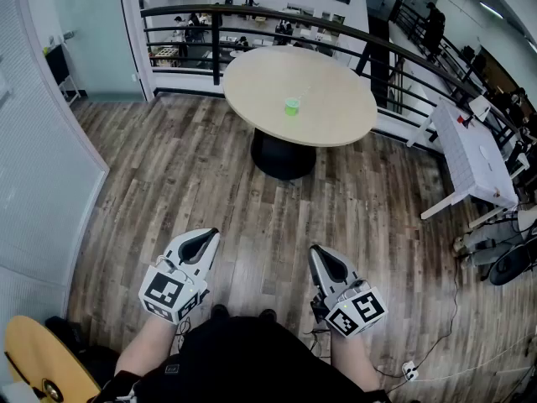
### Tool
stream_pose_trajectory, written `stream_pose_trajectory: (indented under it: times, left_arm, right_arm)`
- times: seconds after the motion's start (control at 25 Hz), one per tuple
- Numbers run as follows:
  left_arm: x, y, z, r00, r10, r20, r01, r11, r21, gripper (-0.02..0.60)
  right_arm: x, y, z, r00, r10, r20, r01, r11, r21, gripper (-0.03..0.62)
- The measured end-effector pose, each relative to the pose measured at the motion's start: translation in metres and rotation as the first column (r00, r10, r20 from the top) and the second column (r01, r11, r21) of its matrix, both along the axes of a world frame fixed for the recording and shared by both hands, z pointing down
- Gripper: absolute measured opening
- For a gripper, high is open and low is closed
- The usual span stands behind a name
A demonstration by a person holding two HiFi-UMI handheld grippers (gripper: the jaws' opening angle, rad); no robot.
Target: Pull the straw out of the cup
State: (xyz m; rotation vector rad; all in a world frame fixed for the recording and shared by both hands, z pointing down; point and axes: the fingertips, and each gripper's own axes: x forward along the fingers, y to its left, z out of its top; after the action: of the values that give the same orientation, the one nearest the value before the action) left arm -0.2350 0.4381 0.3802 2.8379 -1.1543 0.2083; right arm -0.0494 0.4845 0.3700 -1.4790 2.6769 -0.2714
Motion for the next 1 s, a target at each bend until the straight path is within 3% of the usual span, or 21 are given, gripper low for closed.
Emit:
stream_pose_trajectory:
  times: [0.24, 0.44, 1.0]
  left_arm:
    - [0.004, 0.0, 0.005, 1.0, 0.005, 0.013, -0.005, 1.0, -0.004, 0.006]
    - [0.015, 0.0, 0.004, 1.0, -0.002, 0.008, 0.002, 1.0, -0.014, 0.006]
    - [0.084, 0.003, 0.015, 1.0, 0.012, 0.022, -0.011, 1.0, -0.013, 0.006]
  right_arm:
    - [-0.001, 0.0, 0.005, 1.0, -0.003, 0.006, 0.003, 1.0, 0.005, 0.02]
    - [0.012, 0.0, 0.003, 0.997, -0.017, 0.072, 0.017, 1.0, -0.003, 0.021]
    - [0.083, 0.01, 0.016, 0.998, -0.003, 0.065, 0.003, 1.0, 0.0, 0.023]
